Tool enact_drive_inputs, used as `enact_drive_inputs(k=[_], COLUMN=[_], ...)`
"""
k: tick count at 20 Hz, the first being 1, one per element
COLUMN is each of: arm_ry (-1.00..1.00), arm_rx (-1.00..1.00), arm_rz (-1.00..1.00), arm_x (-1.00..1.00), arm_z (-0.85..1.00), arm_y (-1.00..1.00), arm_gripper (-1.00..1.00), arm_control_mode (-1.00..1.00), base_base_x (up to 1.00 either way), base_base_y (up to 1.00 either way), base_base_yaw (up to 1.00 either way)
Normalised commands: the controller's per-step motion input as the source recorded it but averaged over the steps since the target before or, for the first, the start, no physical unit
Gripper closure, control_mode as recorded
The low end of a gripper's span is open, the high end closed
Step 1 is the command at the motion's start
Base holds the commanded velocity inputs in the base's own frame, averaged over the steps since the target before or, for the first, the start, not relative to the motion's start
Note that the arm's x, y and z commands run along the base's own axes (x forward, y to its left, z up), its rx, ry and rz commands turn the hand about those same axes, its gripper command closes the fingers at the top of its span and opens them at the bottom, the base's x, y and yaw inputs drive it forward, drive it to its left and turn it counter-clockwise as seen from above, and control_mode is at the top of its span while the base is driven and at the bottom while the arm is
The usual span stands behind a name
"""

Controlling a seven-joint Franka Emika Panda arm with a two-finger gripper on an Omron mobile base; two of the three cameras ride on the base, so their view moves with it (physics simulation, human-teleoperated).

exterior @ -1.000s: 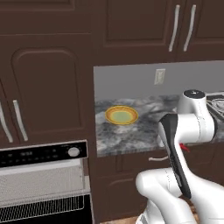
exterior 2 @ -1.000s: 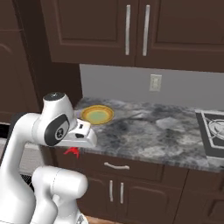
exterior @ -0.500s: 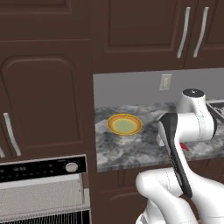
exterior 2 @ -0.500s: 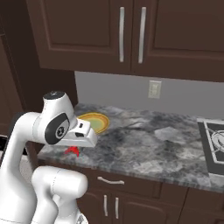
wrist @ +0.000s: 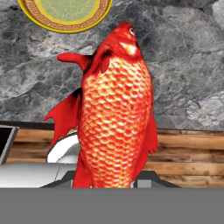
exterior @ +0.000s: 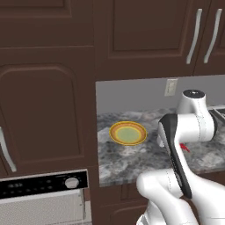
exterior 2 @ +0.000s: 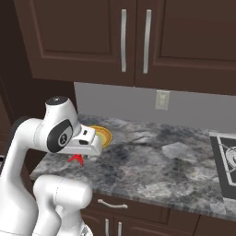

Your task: Take the fish from the oven and place it on the plate on the counter.

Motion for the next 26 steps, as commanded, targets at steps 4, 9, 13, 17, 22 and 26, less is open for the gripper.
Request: enact_drive_inputs(k=[4, 9, 13, 17, 22, 26], arm_ry=[0.0, 0.0, 0.0, 0.0, 0.0, 0.0], arm_rx=[0.0, 0.0, 0.0, 0.0, -0.01, 0.0], arm_rz=[0.0, 0.0, 0.0, 0.0, 0.01, 0.03], arm_x=[0.0, 0.0, 0.0, 0.0, 0.39, 0.43], arm_z=[0.0, 0.0, 0.0, 0.0, 0.0, 0.0], arm_y=[0.0, 0.0, 0.0, 0.0, 0.01, 0.06], arm_gripper=[1.0, 1.0, 1.0, 1.0, 1.0, 1.0], arm_control_mode=[1.0, 1.0, 1.0, -1.0, -1.0, -1.0], base_base_x=[0.0, 0.0, 0.0, 0.0, 0.0, 0.0], base_base_y=[-0.01, 0.0, 0.0, 0.0, 0.0, 0.0], base_base_yaw=[0.0, 0.0, 0.0, 0.0, 0.0, 0.0])
